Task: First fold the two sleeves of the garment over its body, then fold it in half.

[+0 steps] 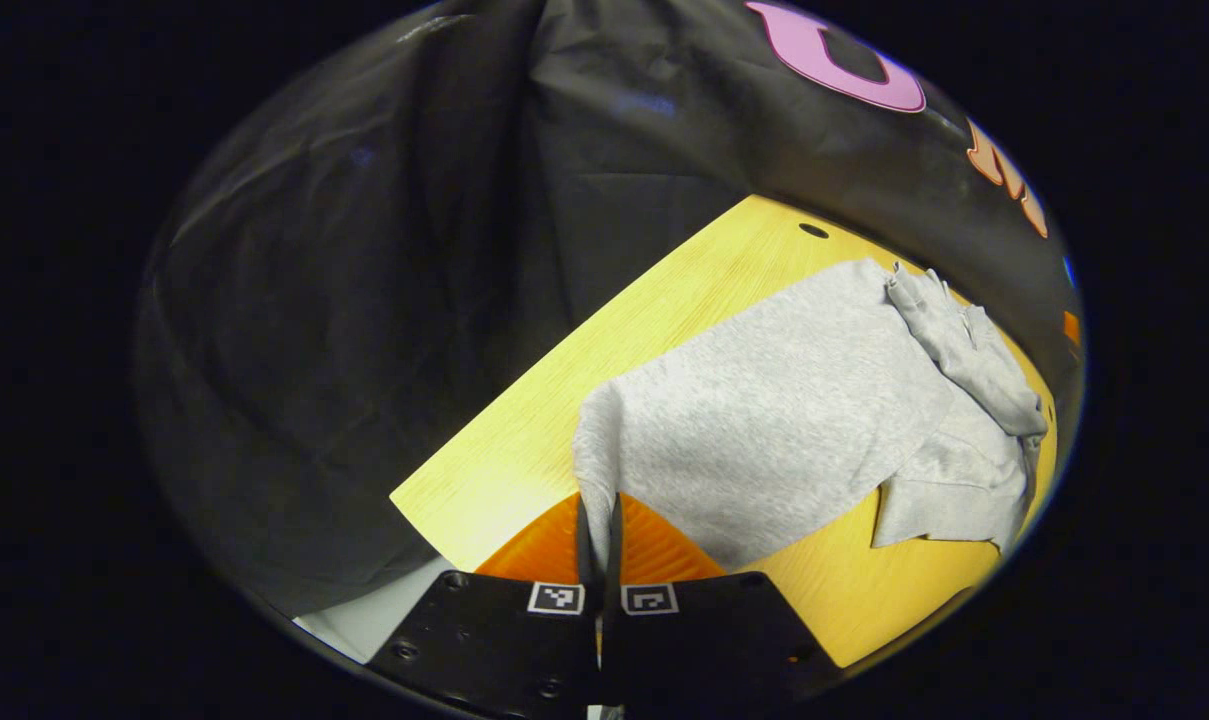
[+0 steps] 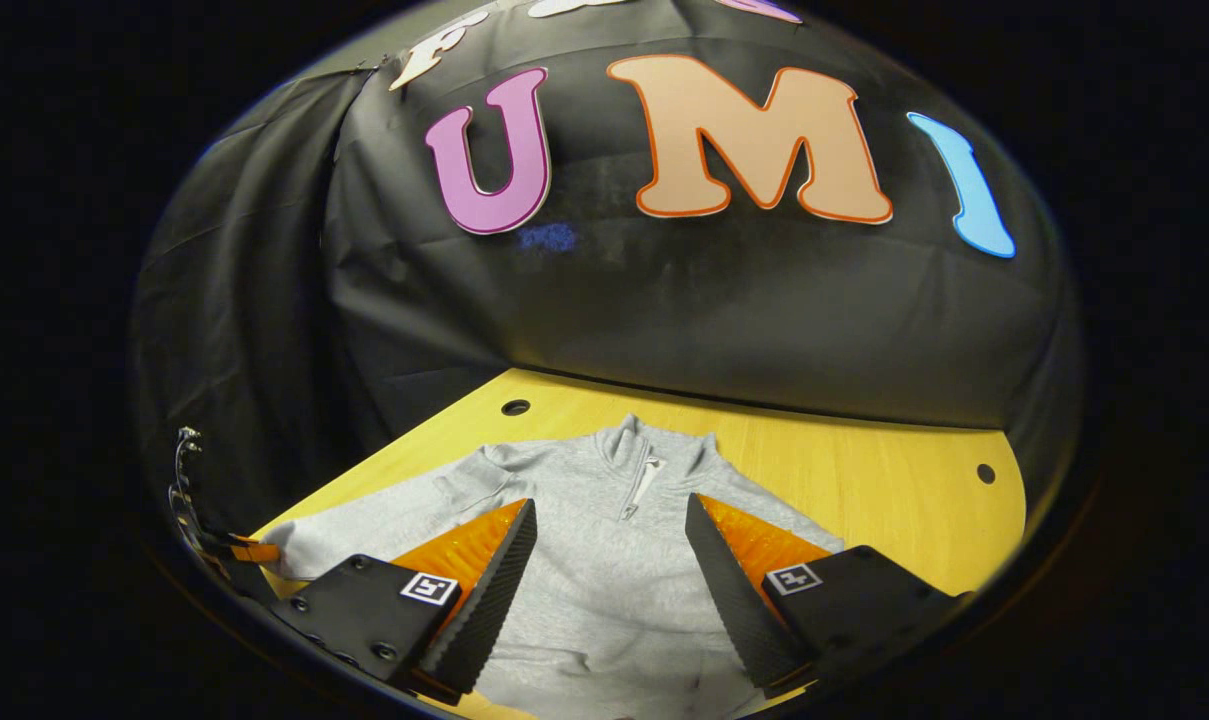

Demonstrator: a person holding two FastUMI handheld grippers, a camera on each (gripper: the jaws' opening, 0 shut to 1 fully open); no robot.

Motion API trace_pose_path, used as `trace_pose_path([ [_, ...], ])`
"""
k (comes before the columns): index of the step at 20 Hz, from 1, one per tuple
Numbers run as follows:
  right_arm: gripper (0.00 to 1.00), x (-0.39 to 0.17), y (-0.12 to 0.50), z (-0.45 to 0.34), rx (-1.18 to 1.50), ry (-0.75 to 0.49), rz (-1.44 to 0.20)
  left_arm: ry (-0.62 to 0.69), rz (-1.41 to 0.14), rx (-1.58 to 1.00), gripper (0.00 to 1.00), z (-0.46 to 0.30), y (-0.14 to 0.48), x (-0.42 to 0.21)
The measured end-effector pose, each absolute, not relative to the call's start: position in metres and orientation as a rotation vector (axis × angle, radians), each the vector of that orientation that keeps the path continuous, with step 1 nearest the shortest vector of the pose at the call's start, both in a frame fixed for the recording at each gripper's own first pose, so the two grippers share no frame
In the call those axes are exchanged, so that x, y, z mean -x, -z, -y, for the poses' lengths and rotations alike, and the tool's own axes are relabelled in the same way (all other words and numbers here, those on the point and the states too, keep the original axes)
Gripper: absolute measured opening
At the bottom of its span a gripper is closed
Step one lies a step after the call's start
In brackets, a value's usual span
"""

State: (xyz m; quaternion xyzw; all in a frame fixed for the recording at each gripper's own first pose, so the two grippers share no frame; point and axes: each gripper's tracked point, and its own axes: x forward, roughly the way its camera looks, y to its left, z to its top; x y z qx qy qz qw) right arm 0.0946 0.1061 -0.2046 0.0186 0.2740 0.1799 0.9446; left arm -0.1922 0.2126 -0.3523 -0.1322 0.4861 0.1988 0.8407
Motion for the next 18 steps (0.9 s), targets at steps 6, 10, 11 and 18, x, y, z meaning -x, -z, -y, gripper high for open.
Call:
trace_pose_path([
  [6, 0.96, -0.073, 0.2, -0.073, -0.027, -0.322, -0.548, -0.401, -0.872, 0.262, 0.0, -0.233, 0.293, 0.125],
  [10, 0.96, -0.061, 0.196, -0.052, -0.038, -0.284, -0.539, -0.343, -0.78, 0.195, 0.0, -0.226, 0.25, 0.077],
  [11, 0.96, -0.058, 0.195, -0.046, -0.042, -0.272, -0.537, -0.328, -0.763, 0.183, 0.0, -0.223, 0.242, 0.065],
  [18, 0.96, -0.038, 0.191, 0.002, -0.08, -0.173, -0.53, -0.211, -0.672, 0.133, 0.0, -0.174, 0.203, -0.007],
])
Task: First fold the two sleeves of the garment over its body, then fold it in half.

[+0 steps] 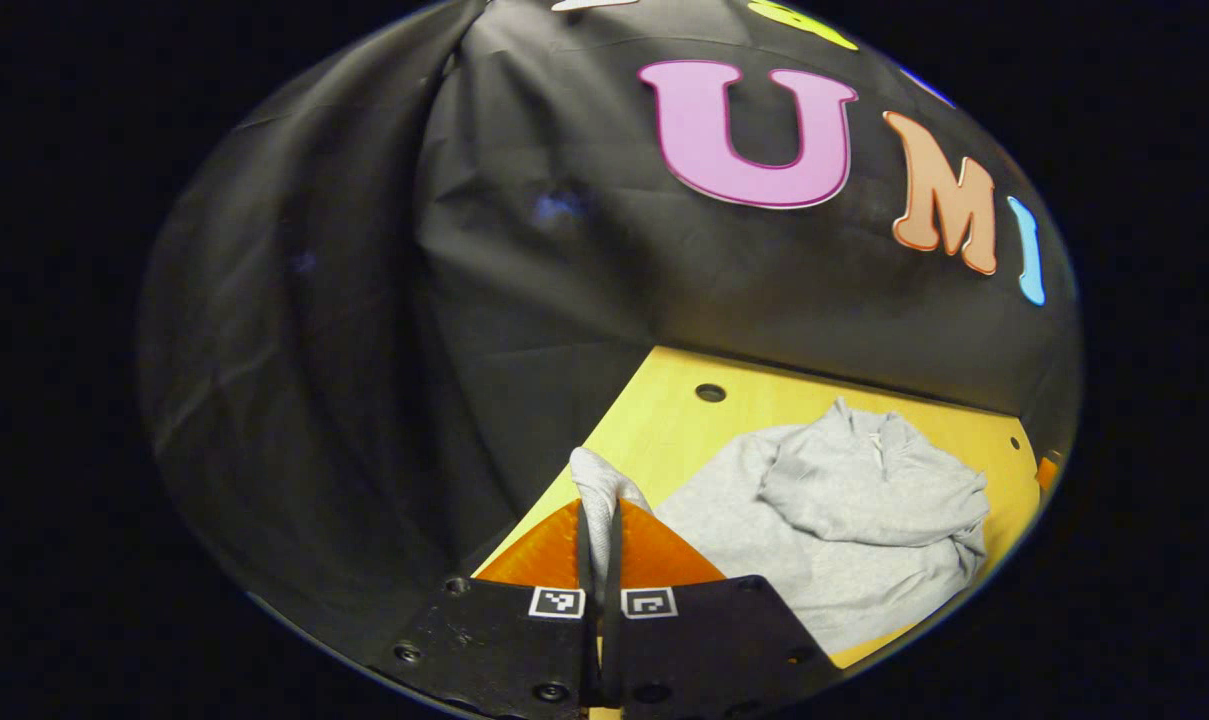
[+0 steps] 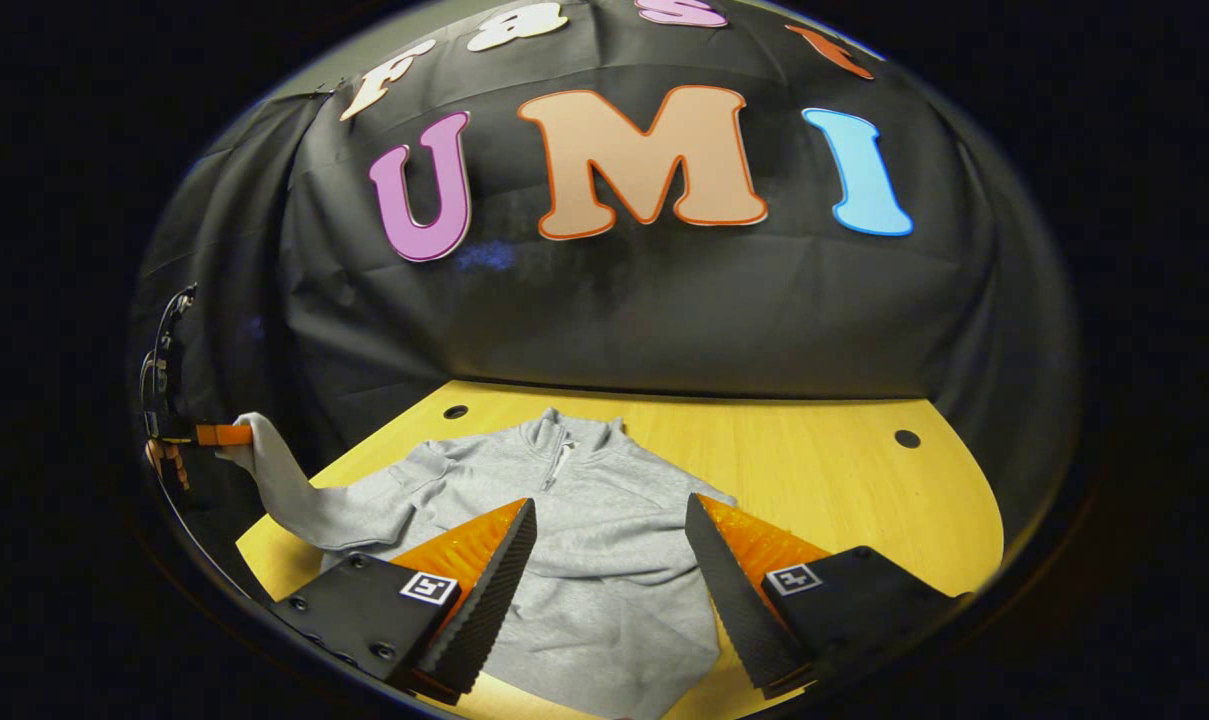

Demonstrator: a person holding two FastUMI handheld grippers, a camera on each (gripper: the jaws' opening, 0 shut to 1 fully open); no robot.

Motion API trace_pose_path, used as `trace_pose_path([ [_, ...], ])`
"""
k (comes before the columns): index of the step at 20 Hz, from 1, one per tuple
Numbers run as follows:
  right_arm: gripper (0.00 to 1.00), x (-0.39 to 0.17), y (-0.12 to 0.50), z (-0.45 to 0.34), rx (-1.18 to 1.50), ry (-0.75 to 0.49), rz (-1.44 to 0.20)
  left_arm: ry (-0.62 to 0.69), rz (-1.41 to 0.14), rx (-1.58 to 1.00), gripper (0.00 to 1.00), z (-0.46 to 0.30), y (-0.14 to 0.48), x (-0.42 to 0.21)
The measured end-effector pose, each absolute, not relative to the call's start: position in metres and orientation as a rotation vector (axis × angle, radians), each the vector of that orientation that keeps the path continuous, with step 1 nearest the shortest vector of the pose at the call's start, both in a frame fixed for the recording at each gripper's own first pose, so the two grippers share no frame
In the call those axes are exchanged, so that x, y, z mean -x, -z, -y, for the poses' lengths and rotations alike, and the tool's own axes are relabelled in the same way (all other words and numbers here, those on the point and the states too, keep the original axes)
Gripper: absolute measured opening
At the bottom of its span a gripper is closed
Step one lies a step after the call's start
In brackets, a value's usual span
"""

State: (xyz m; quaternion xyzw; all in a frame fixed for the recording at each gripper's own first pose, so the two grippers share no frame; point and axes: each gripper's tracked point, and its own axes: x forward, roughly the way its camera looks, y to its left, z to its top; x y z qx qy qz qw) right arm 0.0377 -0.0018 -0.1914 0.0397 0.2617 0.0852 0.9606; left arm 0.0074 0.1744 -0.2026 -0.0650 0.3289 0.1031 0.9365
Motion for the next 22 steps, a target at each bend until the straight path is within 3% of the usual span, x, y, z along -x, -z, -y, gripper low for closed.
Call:
trace_pose_path([
  [10, 0.96, 0.002, 0.193, 0.071, -0.091, -0.047, -0.551, 0.009, -0.548, 0.118, 0.0, -0.066, 0.153, -0.096],
  [11, 0.91, 0.007, 0.193, 0.076, -0.093, -0.038, -0.553, 0.036, -0.536, 0.119, 0.0, -0.051, 0.148, -0.102],
  [12, 0.96, 0.011, 0.195, 0.081, -0.093, -0.029, -0.557, 0.064, -0.529, 0.12, 0.0, -0.033, 0.146, -0.107],
  [22, 0.96, 0.049, 0.193, 0.128, -0.084, 0.046, -0.57, 0.351, -0.515, 0.094, 0.0, 0.135, 0.131, -0.123],
])
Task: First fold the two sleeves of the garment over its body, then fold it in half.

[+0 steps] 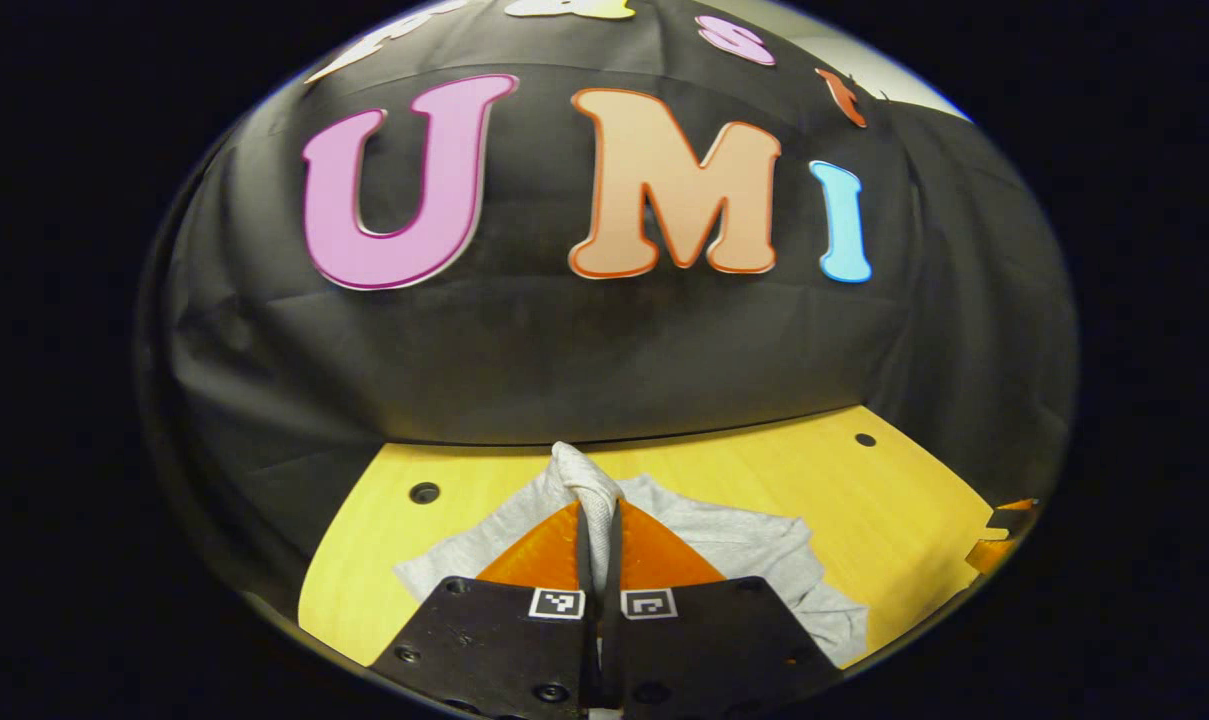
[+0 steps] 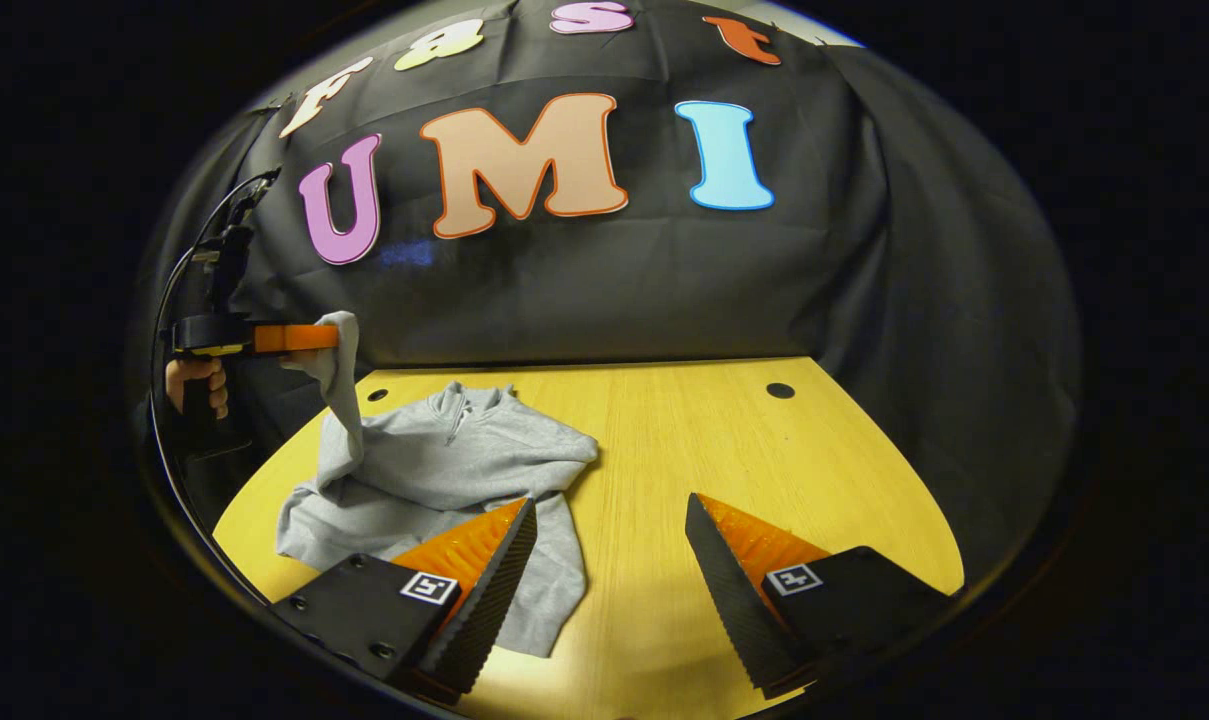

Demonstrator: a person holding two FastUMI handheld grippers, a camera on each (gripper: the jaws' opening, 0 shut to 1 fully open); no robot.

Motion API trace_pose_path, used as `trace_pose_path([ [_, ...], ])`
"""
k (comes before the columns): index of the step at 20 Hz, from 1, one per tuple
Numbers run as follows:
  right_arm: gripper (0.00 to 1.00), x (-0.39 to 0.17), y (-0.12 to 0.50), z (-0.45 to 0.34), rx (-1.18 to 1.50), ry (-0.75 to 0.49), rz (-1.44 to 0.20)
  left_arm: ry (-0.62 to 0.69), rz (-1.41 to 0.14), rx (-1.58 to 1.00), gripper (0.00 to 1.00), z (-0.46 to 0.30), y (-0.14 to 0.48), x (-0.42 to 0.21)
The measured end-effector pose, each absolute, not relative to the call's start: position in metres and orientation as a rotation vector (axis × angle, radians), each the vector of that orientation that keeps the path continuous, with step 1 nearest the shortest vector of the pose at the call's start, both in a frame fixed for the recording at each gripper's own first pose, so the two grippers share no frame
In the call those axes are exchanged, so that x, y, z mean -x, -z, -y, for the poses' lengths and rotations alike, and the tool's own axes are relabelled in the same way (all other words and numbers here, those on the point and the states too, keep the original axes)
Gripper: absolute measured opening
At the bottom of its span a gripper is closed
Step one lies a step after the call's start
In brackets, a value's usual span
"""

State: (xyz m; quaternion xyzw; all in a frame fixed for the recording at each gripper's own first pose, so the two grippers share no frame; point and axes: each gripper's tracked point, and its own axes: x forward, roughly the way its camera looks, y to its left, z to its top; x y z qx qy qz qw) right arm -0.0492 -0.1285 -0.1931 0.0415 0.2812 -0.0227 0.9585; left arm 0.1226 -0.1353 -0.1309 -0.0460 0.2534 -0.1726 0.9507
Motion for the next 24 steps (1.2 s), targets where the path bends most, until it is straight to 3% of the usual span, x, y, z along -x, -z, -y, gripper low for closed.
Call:
trace_pose_path([
  [10, 0.96, 0.094, 0.196, 0.165, -0.07, 0.122, -0.597, 0.565, -0.604, 0.11, 0.0, 0.261, 0.173, -0.1],
  [15, 0.96, 0.111, 0.203, 0.17, -0.087, 0.139, -0.623, 0.597, -0.706, 0.036, 0.0, 0.293, 0.226, -0.085],
  [21, 0.96, 0.113, 0.209, 0.163, -0.085, 0.117, -0.644, 0.691, -0.713, 0.005, 0.11, 0.322, 0.232, -0.066],
  [24, 0.96, 0.103, 0.21, 0.147, -0.083, 0.084, -0.643, 0.675, -0.606, 0.013, 0.93, 0.311, 0.204, -0.075],
])
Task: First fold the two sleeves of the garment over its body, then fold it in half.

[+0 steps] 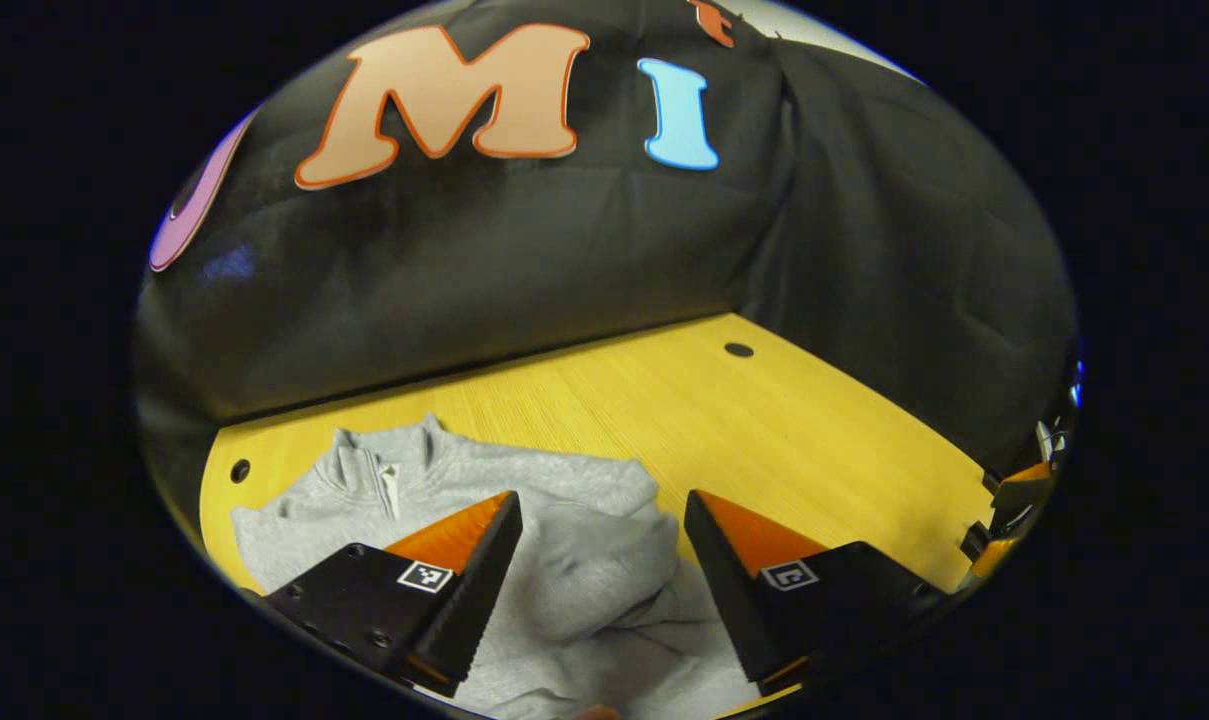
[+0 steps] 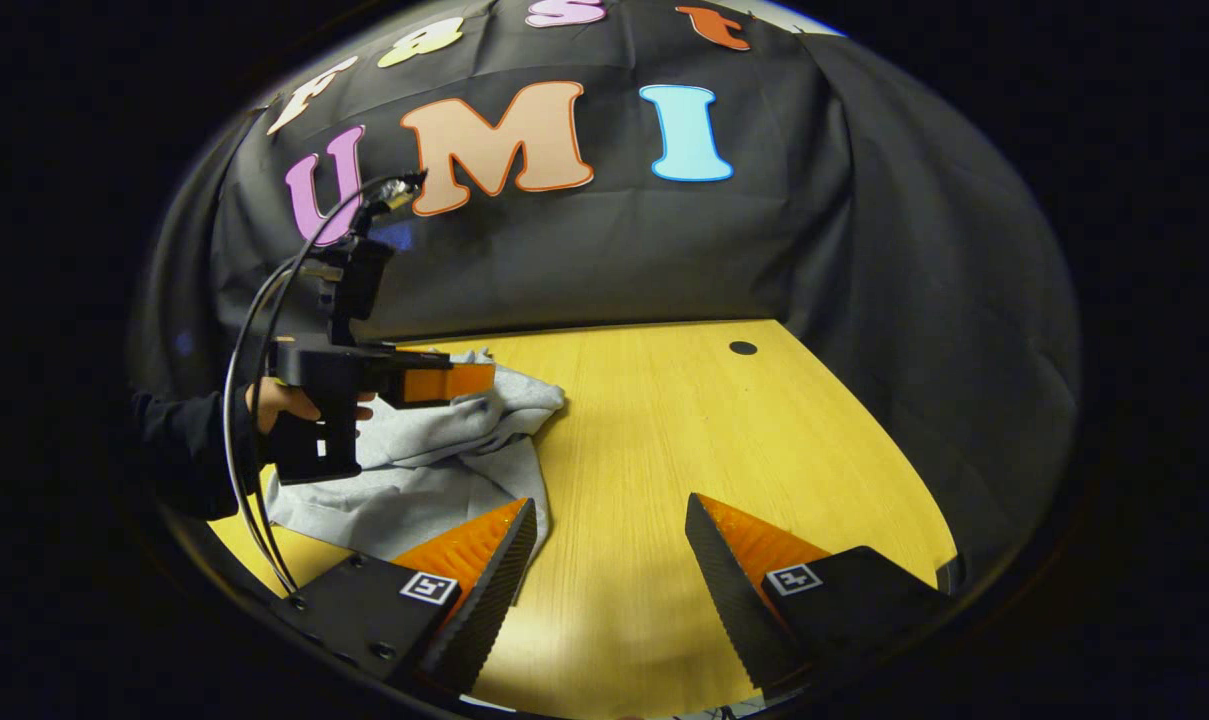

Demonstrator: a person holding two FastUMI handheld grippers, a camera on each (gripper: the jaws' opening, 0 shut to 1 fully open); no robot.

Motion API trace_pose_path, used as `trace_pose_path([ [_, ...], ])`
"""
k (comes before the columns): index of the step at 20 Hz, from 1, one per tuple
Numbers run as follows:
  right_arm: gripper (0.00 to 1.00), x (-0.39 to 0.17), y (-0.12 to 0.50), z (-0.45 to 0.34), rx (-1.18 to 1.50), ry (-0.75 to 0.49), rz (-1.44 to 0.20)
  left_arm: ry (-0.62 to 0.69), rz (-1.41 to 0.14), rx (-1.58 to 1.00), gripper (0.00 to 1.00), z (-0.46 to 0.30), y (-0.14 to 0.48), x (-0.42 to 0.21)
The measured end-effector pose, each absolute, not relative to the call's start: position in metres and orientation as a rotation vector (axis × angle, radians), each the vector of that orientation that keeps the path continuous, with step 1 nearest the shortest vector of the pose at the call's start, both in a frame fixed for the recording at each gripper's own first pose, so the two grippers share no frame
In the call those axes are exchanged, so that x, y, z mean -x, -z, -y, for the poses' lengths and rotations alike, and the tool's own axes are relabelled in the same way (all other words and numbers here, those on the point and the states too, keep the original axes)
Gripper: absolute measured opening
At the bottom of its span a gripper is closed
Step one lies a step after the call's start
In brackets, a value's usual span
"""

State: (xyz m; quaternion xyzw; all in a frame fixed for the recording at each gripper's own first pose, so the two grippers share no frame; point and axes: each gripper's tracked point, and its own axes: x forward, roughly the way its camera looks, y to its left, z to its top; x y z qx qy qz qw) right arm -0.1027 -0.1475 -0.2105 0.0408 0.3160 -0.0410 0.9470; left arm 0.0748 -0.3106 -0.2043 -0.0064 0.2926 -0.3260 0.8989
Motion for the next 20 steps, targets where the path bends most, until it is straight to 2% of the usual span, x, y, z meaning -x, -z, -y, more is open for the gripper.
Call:
trace_pose_path([
  [2, 0.96, 0.092, 0.214, 0.133, -0.083, 0.05, -0.646, 0.634, -0.574, 0.011, 0.95, 0.289, 0.196, -0.077],
  [3, 0.91, 0.085, 0.214, 0.125, -0.082, 0.031, -0.643, 0.611, -0.565, 0.017, 0.95, 0.275, 0.191, -0.077],
  [6, 0.91, 0.064, 0.214, 0.097, -0.083, -0.025, -0.631, 0.542, -0.55, 0.036, 0.96, 0.227, 0.182, -0.074],
  [7, 0.96, 0.058, 0.213, 0.088, -0.081, -0.045, -0.628, 0.51, -0.548, 0.042, 0.96, 0.209, 0.18, -0.073],
  [8, 0.91, 0.052, 0.213, 0.08, -0.075, -0.061, -0.624, 0.477, -0.548, 0.049, 0.96, 0.189, 0.181, -0.073],
  [11, 0.91, 0.037, 0.216, 0.059, -0.068, -0.092, -0.62, 0.335, -0.535, 0.056, 0.96, 0.121, 0.182, -0.067],
  [12, 0.96, 0.033, 0.22, 0.054, -0.067, -0.098, -0.625, 0.301, -0.532, 0.06, 0.96, 0.101, 0.181, -0.064],
  [16, 0.96, 0.033, 0.237, 0.039, -0.036, -0.119, -0.658, 0.151, -0.545, 0.059, 0.96, 0.02, 0.192, -0.041],
  [20, 0.96, 0.041, 0.255, 0.033, -0.016, -0.123, -0.703, 0.086, -0.64, 0.06, 0.96, -0.021, 0.223, -0.003],
])
